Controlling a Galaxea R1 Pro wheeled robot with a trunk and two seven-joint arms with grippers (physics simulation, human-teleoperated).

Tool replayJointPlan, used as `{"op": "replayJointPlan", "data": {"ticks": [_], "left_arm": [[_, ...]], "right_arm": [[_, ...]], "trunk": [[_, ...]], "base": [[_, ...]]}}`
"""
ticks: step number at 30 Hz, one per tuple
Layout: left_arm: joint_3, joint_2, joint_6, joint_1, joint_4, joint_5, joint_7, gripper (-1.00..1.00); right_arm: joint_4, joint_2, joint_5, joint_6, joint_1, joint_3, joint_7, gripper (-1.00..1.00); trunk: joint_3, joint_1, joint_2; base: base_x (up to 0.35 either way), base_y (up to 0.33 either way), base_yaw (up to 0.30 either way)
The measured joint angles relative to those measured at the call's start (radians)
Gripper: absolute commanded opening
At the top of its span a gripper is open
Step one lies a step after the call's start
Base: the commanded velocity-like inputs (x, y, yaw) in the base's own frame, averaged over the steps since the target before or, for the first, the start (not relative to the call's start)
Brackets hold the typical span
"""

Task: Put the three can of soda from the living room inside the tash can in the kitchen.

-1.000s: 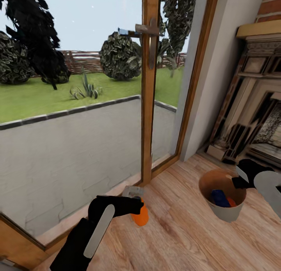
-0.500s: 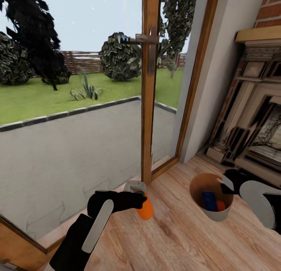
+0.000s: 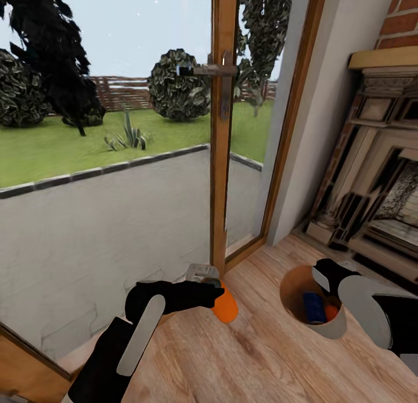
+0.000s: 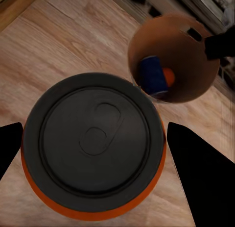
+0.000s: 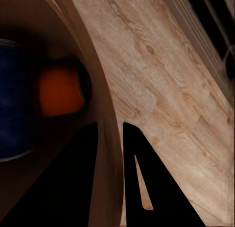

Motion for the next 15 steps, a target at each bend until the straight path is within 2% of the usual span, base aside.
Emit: {"op": "replayJointPlan", "data": {"ticks": [4,7,12,15], "left_arm": [[0.0,-0.001,0.0,0.0,0.0,0.0,-0.01,-1.0],[0.001,0.0,0.0,0.0,0.0,0.0,-0.021,-1.0],[0.003,0.001,0.0,-0.001,0.0,0.0,-0.042,-1.0],[0.004,0.002,0.0,0.0,0.0,0.001,-0.065,-1.0]], "right_arm": [[-0.001,0.009,-0.003,-0.005,0.014,-0.016,-0.048,-1.0],[-0.001,0.017,0.003,0.0,0.017,0.0,-0.064,-1.0],[-0.001,0.026,-0.006,-0.005,0.019,-0.023,-0.091,-1.0],[-0.001,0.037,0.001,-0.001,0.02,-0.005,-0.163,-1.0]], "trunk": [[0.013,-0.015,0.028],[0.022,-0.027,0.049],[0.038,-0.046,0.084],[0.047,-0.058,0.105]], "base": [[0.0,0.0,0.0],[0.0,0.0,0.0],[0.0,0.0,0.0],[0.0,0.0,0.0]]}}
